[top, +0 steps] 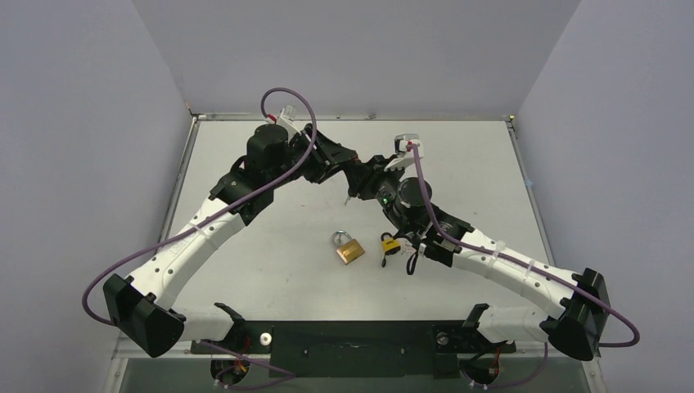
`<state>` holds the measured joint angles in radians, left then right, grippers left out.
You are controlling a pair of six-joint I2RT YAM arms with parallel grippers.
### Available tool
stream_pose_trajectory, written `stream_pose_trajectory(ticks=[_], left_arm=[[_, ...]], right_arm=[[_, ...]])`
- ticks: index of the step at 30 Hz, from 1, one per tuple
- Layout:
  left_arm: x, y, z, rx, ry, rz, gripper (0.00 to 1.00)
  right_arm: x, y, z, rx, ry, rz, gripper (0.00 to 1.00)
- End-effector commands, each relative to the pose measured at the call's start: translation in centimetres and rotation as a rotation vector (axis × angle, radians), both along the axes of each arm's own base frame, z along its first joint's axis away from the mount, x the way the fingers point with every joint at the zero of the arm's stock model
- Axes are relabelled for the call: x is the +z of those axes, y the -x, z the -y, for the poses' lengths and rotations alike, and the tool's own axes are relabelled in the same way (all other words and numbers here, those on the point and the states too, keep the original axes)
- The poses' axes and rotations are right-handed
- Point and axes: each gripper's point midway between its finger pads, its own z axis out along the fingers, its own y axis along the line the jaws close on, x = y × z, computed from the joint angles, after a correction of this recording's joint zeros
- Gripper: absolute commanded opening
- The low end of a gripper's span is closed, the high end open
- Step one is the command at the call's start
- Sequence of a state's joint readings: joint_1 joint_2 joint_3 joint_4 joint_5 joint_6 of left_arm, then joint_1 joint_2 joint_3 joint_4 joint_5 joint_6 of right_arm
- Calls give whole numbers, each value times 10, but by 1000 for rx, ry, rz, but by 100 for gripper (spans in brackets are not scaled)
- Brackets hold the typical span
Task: Lock with the key
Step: Pick up the lock from the center of the board.
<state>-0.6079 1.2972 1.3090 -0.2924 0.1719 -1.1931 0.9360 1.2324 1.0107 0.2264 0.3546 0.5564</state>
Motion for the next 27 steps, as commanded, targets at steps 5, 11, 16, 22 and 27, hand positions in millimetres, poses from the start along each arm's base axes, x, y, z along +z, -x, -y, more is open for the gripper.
stream_pose_trajectory(ticks=[5,11,16,22,27], left_arm=[[55,27,-4,-132,30,226,45],[74,33,-8,-143,66,286,49],[82,31,-22,-174,-39,377,51],[74,29,-41,-267,-50,346,51],[44,37,-36,-312,22,177,51]], right_arm=[[42,-7,54,-52,-171,47,0],[55,-4,64,-28,-170,70,0],[65,13,48,148,-146,80,0],[72,40,35,385,-78,100,0],[71,61,25,521,-11,136,0]])
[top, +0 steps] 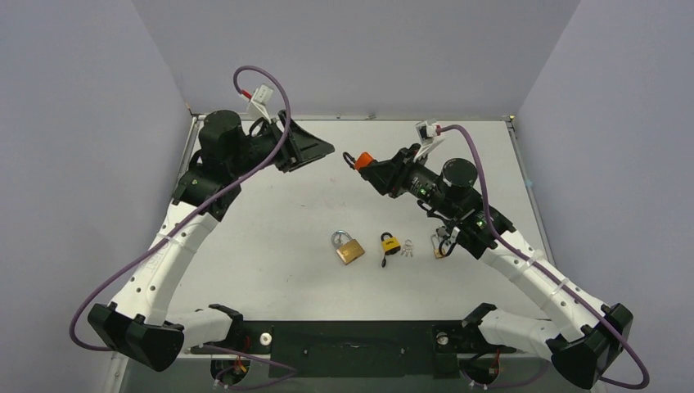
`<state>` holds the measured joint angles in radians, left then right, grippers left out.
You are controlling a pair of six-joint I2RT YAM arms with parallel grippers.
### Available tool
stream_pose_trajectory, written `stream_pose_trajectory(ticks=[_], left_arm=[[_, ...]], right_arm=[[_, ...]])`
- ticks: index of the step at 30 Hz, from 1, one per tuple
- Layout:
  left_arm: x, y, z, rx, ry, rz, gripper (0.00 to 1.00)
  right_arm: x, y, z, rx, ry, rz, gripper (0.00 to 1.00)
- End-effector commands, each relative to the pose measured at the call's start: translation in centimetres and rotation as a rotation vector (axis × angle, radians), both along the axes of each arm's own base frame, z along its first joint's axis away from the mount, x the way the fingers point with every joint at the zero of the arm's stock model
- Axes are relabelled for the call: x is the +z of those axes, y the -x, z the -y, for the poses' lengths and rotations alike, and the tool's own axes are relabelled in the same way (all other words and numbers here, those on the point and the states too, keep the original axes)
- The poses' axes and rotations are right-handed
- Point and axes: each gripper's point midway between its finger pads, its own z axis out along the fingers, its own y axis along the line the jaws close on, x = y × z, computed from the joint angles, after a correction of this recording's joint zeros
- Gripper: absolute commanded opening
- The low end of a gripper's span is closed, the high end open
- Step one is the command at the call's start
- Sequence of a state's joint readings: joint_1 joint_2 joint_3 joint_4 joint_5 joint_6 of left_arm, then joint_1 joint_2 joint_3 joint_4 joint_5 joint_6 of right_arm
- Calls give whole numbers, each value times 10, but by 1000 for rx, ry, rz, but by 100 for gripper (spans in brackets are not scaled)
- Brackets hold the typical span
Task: Lock with the key
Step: Pick up the lock from the center of the board, then lock the lock.
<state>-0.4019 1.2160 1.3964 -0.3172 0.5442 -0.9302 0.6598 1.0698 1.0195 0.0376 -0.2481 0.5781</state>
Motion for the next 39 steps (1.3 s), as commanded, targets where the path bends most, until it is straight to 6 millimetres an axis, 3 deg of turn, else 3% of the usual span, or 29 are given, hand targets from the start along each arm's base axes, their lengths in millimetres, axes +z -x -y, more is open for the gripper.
stream_pose_trajectory(ticks=[1,6,11,17,23,28,34,39], left_arm=[[-26,17,9,-107,31,-138,51],[-34,23,7,-118,15,-143,51],[-21,32,-6,-140,-132,136,51],[0,63,-13,-258,-218,433,51],[28,104,-9,-401,-138,665,50],[30,120,-7,-510,-124,717,48],[34,121,-6,-534,-126,754,47],[37,124,-3,-569,-100,749,42]], right_arm=[[48,41,-14,234,-26,157,0],[43,53,-21,325,-7,159,0],[49,65,-24,390,-8,159,0],[62,88,-26,499,-50,154,0],[87,112,-25,597,-133,172,0],[107,131,-22,667,-199,175,0],[120,147,-16,699,-209,200,0],[122,147,-14,686,-192,201,0]])
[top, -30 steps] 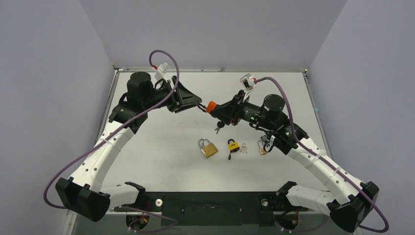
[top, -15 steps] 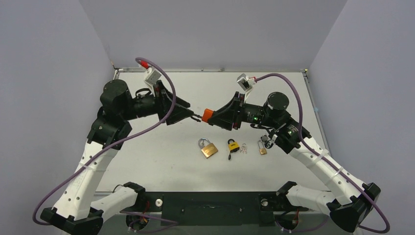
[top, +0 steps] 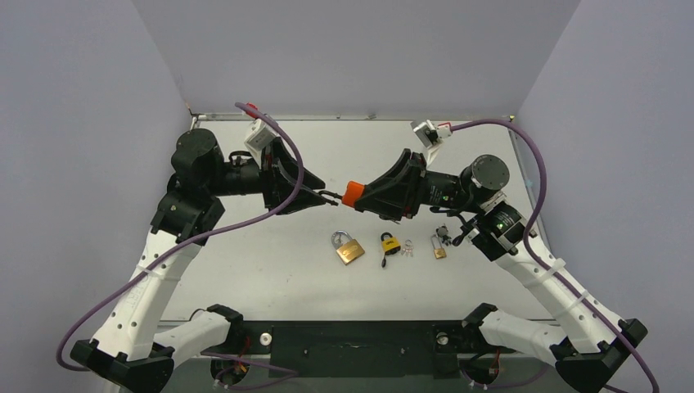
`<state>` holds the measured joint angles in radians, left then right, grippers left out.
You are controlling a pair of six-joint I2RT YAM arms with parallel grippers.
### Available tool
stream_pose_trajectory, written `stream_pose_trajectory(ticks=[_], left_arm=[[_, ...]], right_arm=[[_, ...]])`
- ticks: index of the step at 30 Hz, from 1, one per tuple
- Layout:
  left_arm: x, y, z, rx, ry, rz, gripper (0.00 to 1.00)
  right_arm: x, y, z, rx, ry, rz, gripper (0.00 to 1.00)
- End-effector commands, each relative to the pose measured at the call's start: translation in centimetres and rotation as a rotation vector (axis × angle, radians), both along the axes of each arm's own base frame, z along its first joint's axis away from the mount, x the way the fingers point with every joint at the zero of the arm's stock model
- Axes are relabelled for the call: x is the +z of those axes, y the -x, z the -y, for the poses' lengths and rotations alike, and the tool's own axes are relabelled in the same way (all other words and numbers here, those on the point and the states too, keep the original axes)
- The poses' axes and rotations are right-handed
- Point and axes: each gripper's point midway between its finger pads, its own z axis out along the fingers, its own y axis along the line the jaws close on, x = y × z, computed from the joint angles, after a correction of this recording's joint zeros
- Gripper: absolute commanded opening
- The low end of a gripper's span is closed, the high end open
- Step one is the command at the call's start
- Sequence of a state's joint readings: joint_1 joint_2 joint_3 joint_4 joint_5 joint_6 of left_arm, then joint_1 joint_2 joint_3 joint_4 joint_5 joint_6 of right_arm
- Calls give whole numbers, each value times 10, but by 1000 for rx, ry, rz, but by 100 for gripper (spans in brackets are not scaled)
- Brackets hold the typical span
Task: Lock with the key
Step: Lock the lock.
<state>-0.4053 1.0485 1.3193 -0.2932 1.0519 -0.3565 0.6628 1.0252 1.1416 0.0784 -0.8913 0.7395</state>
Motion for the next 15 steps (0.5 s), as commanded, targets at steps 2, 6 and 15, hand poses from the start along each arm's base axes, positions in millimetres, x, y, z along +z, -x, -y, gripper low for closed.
stream_pose_trajectory(ticks=[2,6,15], left_arm=[[26,14,0,-64,47,109,42],[30,18,0,-71,56,112,41],[30,21,3,-83,56,104,35]], right_arm=[[44,19,10,19,-84,135,0],[40,15,8,9,-69,128,0],[32,1,4,-42,-36,121,0]])
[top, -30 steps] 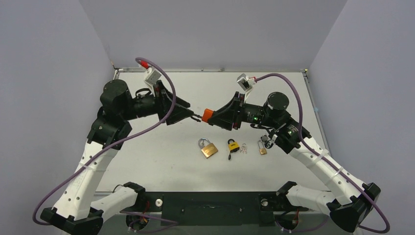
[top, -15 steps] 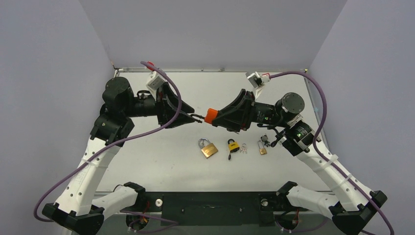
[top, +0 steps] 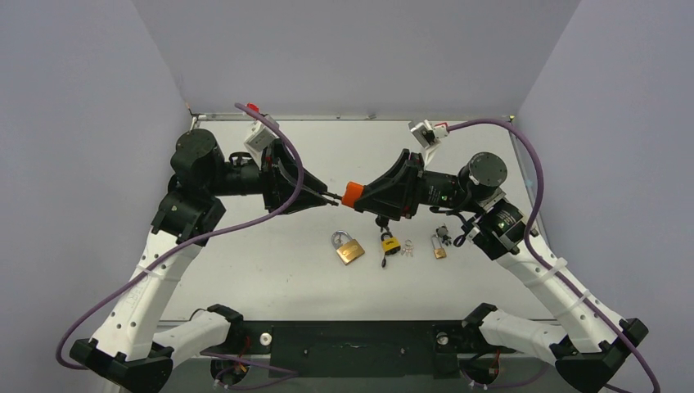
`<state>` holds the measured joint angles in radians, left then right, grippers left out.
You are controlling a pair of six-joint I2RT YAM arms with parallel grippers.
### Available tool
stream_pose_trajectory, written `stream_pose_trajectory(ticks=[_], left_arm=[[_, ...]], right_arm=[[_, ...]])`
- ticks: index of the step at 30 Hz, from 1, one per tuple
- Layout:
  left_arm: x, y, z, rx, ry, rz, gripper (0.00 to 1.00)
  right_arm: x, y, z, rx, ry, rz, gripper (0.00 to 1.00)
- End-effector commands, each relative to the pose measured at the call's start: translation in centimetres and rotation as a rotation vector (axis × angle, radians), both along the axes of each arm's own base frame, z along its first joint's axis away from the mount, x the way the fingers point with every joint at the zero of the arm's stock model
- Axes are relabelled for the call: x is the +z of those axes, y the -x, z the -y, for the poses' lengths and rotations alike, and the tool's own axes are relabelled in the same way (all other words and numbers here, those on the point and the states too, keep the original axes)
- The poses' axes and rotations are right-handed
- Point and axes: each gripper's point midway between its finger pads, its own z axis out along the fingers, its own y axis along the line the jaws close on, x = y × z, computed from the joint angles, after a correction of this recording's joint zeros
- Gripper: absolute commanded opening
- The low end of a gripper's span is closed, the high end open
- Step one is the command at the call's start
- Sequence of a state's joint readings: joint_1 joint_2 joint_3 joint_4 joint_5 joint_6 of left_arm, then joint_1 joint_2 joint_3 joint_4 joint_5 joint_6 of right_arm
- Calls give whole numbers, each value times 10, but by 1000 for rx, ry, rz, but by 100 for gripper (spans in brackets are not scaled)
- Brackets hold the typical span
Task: Lock with the key
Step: Lock the lock.
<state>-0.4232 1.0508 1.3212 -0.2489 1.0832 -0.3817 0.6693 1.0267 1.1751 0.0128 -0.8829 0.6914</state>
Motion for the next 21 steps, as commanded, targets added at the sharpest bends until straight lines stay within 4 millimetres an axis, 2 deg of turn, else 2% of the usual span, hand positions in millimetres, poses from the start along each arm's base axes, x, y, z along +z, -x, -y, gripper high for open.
stream_pose_trajectory(ticks=[1,8,16,18,21], left_arm=[[23,12,-1,-33,37,87,34],[17,11,1,-29,17,80,26],[17,11,2,-25,9,84,22],[17,11,2,-22,10,83,17],[17,9,3,-8,12,78,0]], right_arm=[[31,-1,4,-36,-58,101,0],[31,-4,4,-56,-52,100,0],[32,-6,3,-60,-49,98,0],[31,-7,2,-60,-46,97,0],[28,-9,1,-66,-39,92,0]])
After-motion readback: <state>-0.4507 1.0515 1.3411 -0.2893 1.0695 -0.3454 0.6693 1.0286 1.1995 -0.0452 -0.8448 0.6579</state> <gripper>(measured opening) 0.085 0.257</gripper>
